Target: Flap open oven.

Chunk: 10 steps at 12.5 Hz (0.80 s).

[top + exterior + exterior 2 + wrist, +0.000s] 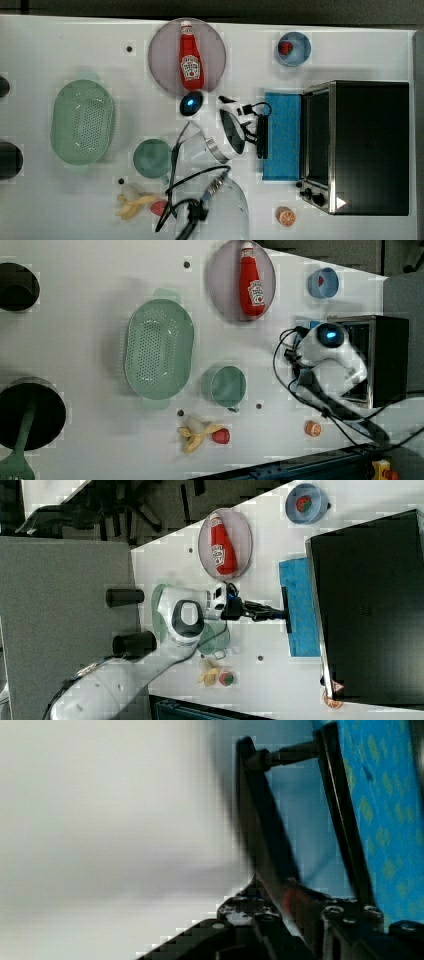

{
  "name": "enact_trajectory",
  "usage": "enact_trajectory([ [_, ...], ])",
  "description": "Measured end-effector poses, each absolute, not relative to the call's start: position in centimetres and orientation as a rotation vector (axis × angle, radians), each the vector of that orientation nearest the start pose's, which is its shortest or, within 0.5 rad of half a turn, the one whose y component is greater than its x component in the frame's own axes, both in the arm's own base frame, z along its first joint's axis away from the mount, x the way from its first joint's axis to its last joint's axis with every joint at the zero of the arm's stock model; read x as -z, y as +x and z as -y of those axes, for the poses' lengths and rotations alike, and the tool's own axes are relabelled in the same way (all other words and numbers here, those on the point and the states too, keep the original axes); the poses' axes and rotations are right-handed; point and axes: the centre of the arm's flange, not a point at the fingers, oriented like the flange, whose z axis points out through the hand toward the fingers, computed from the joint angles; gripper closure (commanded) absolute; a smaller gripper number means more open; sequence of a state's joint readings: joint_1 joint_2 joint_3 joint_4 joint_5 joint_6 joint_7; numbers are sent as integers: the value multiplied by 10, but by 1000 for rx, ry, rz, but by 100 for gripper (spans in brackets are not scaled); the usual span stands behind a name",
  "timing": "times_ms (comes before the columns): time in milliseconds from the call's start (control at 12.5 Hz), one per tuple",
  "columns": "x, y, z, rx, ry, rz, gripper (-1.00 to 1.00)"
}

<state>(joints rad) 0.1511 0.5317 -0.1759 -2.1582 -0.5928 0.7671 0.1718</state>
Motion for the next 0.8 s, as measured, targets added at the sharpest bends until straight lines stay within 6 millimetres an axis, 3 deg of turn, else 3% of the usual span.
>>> enact_trajectory([
  [160,-179,540,18,110,2607,915,65],
  [400,-287,560,-7,-8,2738,1239,65],
  [640,-398,553,-22,-128,2810,1286,65],
  [800,-461,542,-15,-157,2814,1317,65],
])
